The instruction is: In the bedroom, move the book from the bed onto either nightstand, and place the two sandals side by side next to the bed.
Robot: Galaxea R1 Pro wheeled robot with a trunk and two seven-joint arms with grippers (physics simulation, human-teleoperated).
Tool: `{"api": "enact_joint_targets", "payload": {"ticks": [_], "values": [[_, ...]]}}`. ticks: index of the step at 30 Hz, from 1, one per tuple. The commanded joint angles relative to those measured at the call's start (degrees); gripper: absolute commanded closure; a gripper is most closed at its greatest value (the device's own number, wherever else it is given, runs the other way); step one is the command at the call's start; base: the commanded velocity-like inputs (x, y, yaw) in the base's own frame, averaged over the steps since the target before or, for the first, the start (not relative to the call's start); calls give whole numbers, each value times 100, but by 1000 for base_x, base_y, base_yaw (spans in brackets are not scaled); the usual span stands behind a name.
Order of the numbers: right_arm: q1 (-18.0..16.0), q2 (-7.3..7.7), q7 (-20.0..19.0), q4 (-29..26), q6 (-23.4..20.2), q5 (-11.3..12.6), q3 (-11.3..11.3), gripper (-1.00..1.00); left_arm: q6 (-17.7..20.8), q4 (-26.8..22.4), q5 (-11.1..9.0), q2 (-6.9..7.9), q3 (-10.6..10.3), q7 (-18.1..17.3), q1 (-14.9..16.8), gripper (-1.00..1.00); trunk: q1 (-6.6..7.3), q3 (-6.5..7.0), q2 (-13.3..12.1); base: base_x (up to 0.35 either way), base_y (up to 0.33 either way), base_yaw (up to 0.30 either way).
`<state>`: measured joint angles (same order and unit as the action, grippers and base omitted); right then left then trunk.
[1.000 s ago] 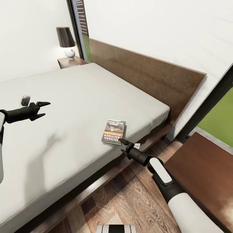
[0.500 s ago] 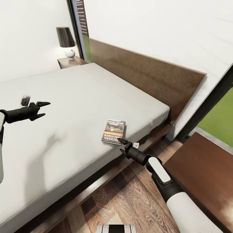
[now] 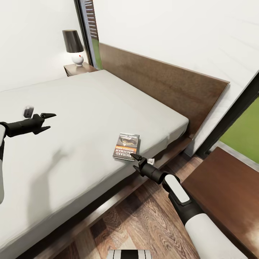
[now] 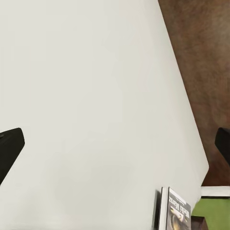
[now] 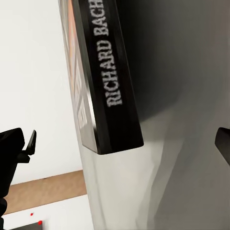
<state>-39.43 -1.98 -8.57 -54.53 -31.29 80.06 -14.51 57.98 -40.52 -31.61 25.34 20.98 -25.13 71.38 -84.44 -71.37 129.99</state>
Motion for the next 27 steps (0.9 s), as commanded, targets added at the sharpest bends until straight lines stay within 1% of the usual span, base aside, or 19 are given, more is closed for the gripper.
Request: {"api": "enact_joint_targets", "payload": {"ticks": [1,23,24,27], "values": [[-3,-2,-12,4,-16,8,1,-100,29,1,41,-2,20,-43,5,-100,1,-4,2,0,0,0],[-4,3,-13,4,-17,9,1,-100,26,1,41,3,20,-36,-1,-100,1,-4,2,0,0,0],[-4,3,-13,4,-17,9,1,100,25,1,41,3,20,-36,-1,-100,1,-4,2,0,0,0],[-4,4,-13,4,-17,9,1,100,27,1,41,5,20,-36,-1,-100,1,-4,2,0,0,0]]}}
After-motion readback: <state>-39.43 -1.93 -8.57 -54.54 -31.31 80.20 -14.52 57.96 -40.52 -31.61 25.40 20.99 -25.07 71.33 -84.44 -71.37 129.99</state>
